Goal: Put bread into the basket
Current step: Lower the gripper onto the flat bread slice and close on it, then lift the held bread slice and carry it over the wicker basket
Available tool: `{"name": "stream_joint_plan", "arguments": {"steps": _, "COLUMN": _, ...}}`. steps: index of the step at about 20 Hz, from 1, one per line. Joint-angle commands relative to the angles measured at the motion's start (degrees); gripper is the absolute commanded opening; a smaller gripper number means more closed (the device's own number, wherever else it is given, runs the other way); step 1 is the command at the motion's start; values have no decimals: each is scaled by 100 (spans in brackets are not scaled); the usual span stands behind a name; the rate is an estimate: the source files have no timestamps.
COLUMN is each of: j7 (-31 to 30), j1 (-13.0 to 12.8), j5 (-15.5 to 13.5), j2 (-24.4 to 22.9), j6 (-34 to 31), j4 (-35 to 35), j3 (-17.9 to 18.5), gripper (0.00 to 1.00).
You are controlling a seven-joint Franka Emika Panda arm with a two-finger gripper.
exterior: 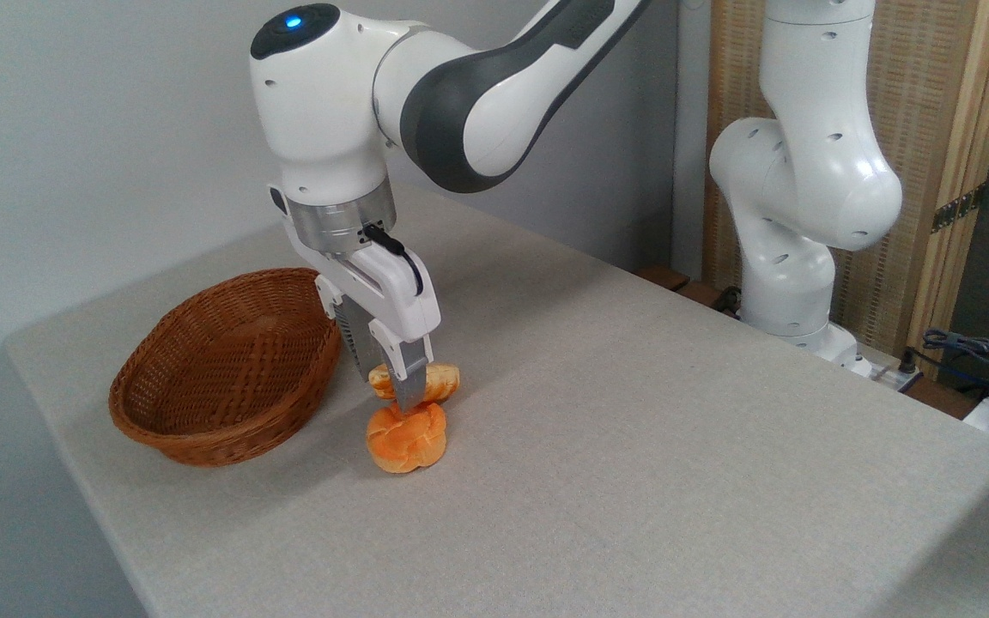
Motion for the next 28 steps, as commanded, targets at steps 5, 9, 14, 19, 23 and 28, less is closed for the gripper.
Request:
{"name": "stream_joint_plan", "arguments": {"steps": 5, "j7": -5, "j1": -14, "j5": -5, "j2": -60, "j6": -25, "j4": 44, "j3": 34, "gripper": 36}}
{"name": "stream_joint_plan", "arguments": {"steps": 9, "j7": -5, "j1": -5, "j5": -5, "j2": -78, "j6": -121, "j4": 61, "j3": 43, "gripper": 35}}
{"name": "stream_joint_plan", "arguments": {"steps": 14, "j7": -49, "j1": -5, "j5": -66, "j2": -87, "j6": -569, "j4": 491, "j3": 25, "gripper": 35}}
{"name": "stream_joint_plan", "arguments": {"steps": 19, "j7": -312, "j1": -23, "j5": -715, "j2": -78, "j6": -623, "j4": 1027, "j3": -1, "gripper": 35}}
{"name": "stream_joint_plan", "arguments": {"steps": 23, "j7": -873, "j1": -23, "j5": -1506, "j2": 123, "j6": -535, "j4": 1510, "j3": -28, "gripper": 37}}
{"name": "stream_joint_plan", "arguments": {"steps": 28, "j7": -1384, "j1": -23, "j5": -1806, "j2": 545, "j6": 446, "j4": 1731, "j3": -387, "gripper": 75}}
